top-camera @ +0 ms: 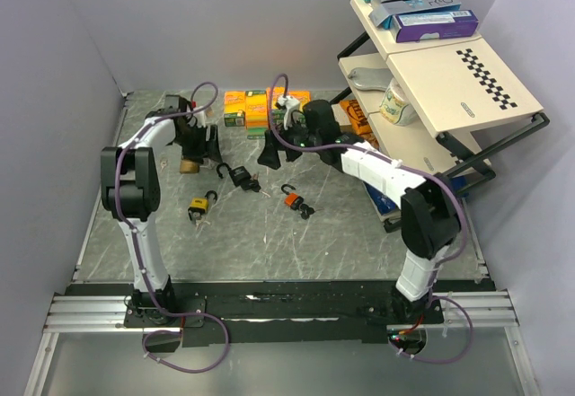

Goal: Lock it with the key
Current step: Place the key at the center of the board, then pick up the lock from the center of the board.

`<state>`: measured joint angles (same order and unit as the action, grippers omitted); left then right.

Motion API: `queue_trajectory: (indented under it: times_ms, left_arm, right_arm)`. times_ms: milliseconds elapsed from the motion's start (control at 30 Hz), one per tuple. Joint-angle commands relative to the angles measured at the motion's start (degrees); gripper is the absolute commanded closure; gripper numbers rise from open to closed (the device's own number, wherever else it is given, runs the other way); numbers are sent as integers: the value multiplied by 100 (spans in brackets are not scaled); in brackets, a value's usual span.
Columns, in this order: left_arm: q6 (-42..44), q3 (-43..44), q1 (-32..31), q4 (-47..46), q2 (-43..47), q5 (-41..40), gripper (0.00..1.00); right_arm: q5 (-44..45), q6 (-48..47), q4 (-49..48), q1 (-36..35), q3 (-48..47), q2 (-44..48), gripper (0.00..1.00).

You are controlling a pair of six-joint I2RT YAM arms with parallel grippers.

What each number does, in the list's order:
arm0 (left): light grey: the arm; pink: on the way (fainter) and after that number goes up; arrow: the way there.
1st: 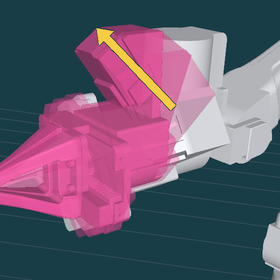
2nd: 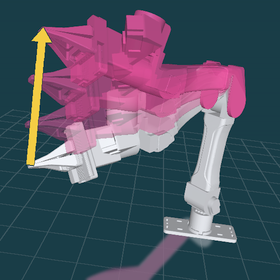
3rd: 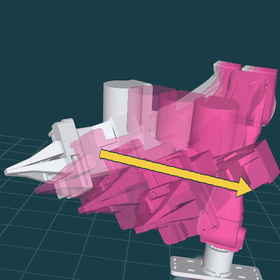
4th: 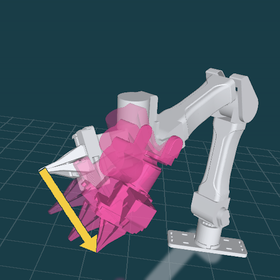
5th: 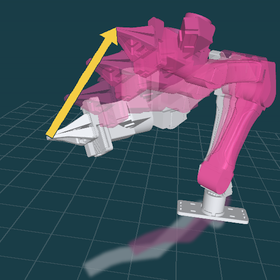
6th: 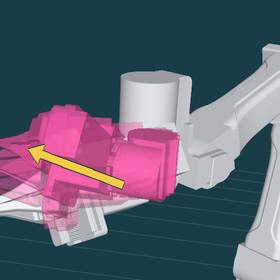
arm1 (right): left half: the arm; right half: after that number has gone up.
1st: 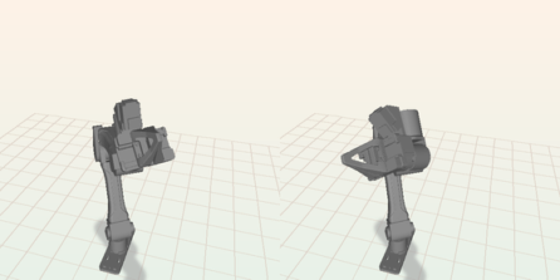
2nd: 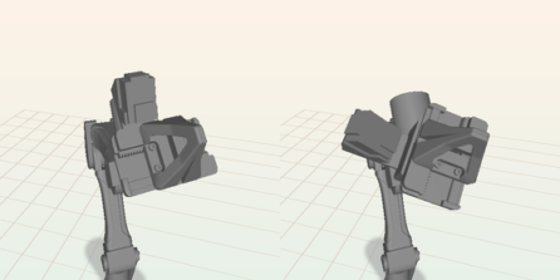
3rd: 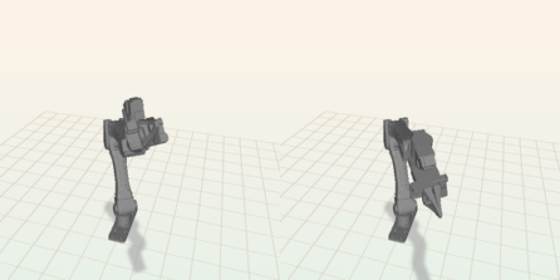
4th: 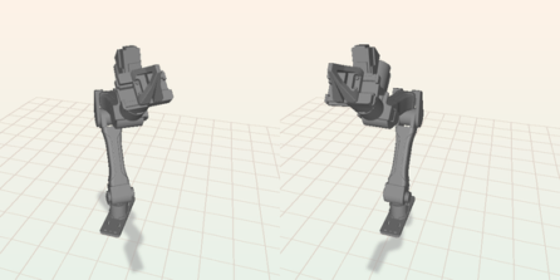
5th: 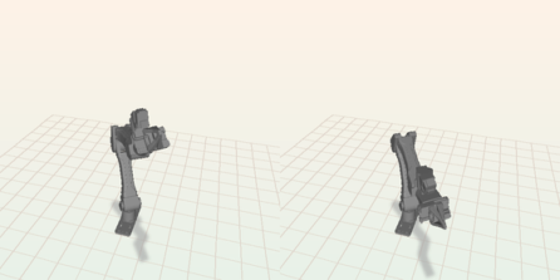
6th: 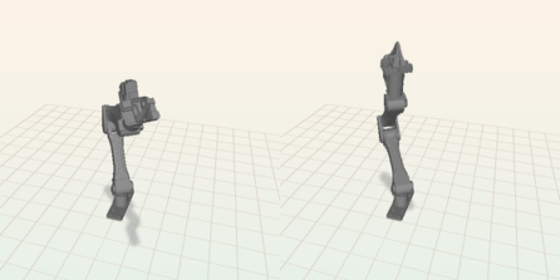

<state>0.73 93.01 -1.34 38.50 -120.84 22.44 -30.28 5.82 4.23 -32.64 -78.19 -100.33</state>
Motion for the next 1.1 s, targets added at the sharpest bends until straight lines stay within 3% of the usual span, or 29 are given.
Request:
queue_trajectory:
  times_ms: [0,67,133,333,500,733,1067]
  left_arm:
    - [-398,279,107,9,903,463,22]
    - [-634,192,282,-114,1263,630,5]
    - [-793,95,397,-246,1675,753,1]
    - [-1426,-546,855,-1001,2914,999,4]
    - [-2032,-1048,1057,-1607,3654,718,4]
    - [-2288,-2408,1101,-2873,4963,104,4]
    - [-2156,-2340,1110,-2312,4991,-222,4]
  right_arm:
    - [680,-274,560,-224,-775,-433,2]
    - [1127,-380,954,-408,-1241,-785,2]
    - [1427,-407,1193,-506,-1731,-1161,2]
    - [2342,-213,2161,-893,-3130,-2297,2]
    - [2465,-161,2144,-1112,-3413,-2771,1]
    - [2966,-47,2134,-1262,-3747,-3229,1]
    - [3239,-46,2030,-1429,-4099,-3809,1]
